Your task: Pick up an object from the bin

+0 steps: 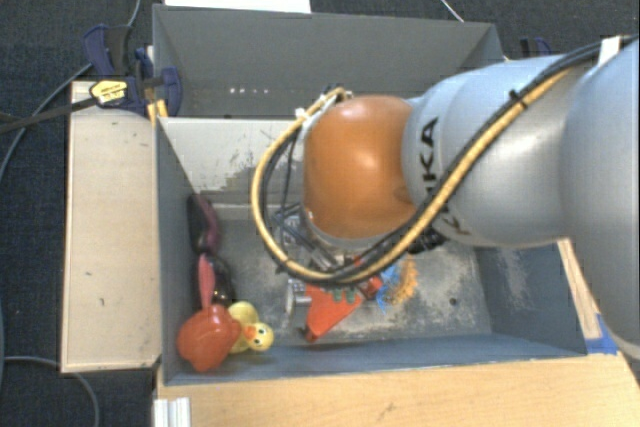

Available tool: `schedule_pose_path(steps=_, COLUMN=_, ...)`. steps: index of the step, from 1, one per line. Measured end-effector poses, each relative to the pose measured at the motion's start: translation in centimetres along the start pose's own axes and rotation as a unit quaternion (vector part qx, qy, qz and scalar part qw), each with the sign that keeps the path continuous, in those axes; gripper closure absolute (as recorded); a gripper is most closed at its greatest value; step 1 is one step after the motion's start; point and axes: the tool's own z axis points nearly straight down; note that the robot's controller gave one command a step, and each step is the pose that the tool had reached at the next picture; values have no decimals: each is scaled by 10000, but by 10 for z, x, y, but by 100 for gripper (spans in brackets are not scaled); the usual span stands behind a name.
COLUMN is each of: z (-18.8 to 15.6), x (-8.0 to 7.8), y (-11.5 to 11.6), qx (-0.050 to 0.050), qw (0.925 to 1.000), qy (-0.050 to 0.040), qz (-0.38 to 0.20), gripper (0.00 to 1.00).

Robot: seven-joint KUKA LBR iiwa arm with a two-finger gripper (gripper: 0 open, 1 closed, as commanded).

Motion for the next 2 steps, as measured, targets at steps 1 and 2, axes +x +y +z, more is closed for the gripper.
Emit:
schedule_pose_path(steps=1, z=-4, x=-2, y=-1, qx=-8, qw=10000, qy=-39, qz=31, gripper=0)
schedule_pose_path(steps=2, z=97, x=-6, y=-75, qx=-33, qw=9781, qy=-48, qz=-2079, gripper=0)
